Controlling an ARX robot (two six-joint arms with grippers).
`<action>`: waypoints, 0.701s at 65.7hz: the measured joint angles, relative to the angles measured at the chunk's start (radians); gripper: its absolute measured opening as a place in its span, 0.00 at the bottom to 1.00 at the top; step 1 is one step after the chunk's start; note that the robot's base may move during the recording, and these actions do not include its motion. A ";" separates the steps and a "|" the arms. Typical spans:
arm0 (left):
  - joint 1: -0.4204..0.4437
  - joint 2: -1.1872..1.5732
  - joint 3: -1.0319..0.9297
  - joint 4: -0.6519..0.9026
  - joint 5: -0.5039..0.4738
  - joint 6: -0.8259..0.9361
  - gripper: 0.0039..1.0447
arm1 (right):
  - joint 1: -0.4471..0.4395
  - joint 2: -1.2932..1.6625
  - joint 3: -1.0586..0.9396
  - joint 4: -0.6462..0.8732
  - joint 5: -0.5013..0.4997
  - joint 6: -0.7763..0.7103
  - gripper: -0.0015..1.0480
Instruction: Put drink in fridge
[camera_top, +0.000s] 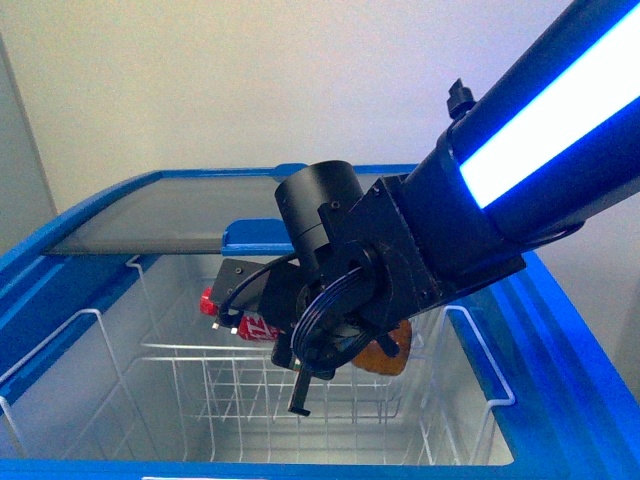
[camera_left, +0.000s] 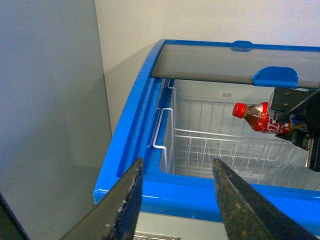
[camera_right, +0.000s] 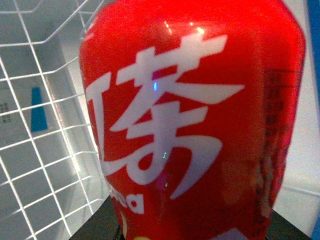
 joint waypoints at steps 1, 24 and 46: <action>0.000 0.000 0.000 0.000 0.000 0.000 0.51 | 0.002 0.005 0.005 0.007 0.004 0.000 0.35; 0.000 0.000 0.000 0.000 0.000 0.000 0.92 | 0.027 0.060 0.111 -0.020 0.007 0.027 0.35; 0.000 0.000 0.000 0.000 0.000 0.000 0.92 | 0.044 0.111 0.097 -0.006 0.000 0.035 0.35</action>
